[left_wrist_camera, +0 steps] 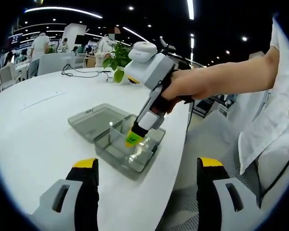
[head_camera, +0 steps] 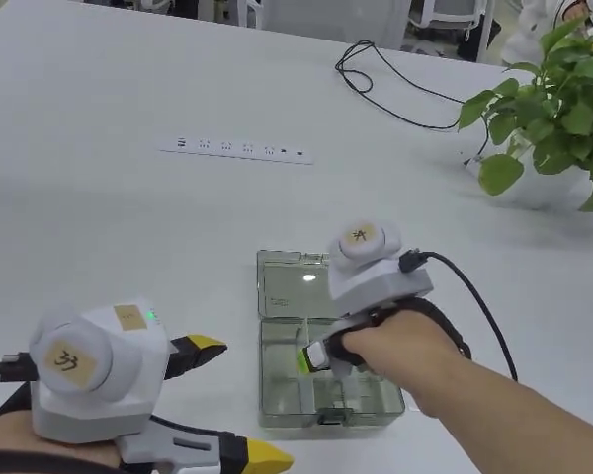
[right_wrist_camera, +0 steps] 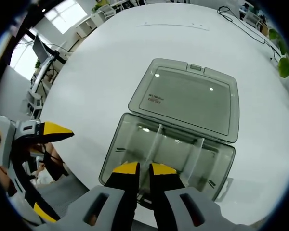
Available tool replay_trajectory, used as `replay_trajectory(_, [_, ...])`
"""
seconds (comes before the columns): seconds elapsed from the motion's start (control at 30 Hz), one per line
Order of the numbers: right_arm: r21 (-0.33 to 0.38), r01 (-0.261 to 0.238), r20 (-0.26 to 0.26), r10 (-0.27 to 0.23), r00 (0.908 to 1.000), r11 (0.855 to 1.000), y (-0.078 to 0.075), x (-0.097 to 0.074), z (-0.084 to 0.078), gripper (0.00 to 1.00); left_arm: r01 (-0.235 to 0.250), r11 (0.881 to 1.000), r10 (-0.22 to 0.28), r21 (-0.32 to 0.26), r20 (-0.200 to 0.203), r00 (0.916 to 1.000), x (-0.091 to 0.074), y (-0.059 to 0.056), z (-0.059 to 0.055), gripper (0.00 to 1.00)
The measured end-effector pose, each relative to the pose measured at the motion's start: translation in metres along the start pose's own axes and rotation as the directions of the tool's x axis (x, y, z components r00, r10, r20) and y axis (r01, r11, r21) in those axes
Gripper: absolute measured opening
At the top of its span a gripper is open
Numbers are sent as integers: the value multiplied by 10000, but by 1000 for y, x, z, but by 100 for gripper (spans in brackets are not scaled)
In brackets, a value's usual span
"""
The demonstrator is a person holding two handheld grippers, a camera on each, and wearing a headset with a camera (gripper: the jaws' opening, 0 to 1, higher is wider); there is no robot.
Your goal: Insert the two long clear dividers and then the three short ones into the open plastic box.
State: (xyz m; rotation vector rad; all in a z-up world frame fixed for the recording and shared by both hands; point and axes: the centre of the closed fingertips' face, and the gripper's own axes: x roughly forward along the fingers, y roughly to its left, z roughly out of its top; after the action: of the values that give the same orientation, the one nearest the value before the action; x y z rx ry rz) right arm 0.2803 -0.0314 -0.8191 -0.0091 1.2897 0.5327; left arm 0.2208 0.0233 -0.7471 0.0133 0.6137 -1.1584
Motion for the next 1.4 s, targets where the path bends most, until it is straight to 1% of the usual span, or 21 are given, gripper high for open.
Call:
replay_trajectory(0.17, [120,-221,232,218,9995,9997,1,-1,0,10,-35,10000,35,-6,-32,10000,0,0,0,85])
replay_trajectory(0.3, [243,-477,483,465,9977,9986,2,-4,1,11,-69,10000,69,-31,-54,10000,0,1,-1,85])
replay_trajectory(0.37, [233,-549,531,536,9972,9982,2,-6,1,12,-94,9999,94,-35,-71,9999,0,2,0,85])
replay_trajectory(0.57, [167,-794,955,774,9924,9967,3,-15,5,15,-177,9998,177,-34,-103,9998,0,2,0,85])
replay_trajectory(0.67, [-56,-900,1212,900,9885,9959,4,-20,9,17,-218,9998,217,-27,-107,9997,-1,3,1,84])
replay_trajectory(0.73, [-453,-879,1489,937,9844,9951,3,-25,11,19,-268,9996,267,-19,-126,9996,-1,3,1,84])
replay_trajectory(0.8, [-692,-865,1620,967,9820,9938,2,-29,11,20,-311,9995,310,-42,-114,9995,-2,3,2,84])
replay_trajectory(1.03, [-1180,-1008,1943,1225,9733,9879,-2,-42,11,26,-423,9991,422,-50,-119,9990,-2,2,2,85])
replay_trajectory(1.07, [-1293,-1035,2052,1287,9702,9862,-2,-44,12,27,-424,9991,424,-52,-112,9990,-2,2,3,85])
replay_trajectory(1.17, [-1591,-1106,2146,1437,9661,9810,-4,-49,12,30,-462,9989,461,-100,-100,9989,-2,2,3,85])
replay_trajectory(1.27, [-2088,-1134,2223,1601,9617,9714,-5,-54,11,31,-523,9986,522,-100,-114,9986,-2,2,2,85])
replay_trajectory(1.33, [-2224,-1213,2265,1723,9586,9674,-6,-57,11,31,-561,9983,560,-134,-75,9984,-2,2,3,85])
replay_trajectory(1.4, [-2425,-1325,2336,1904,9535,9610,-7,-62,11,32,-609,9981,609,-124,-65,9981,-2,2,3,85])
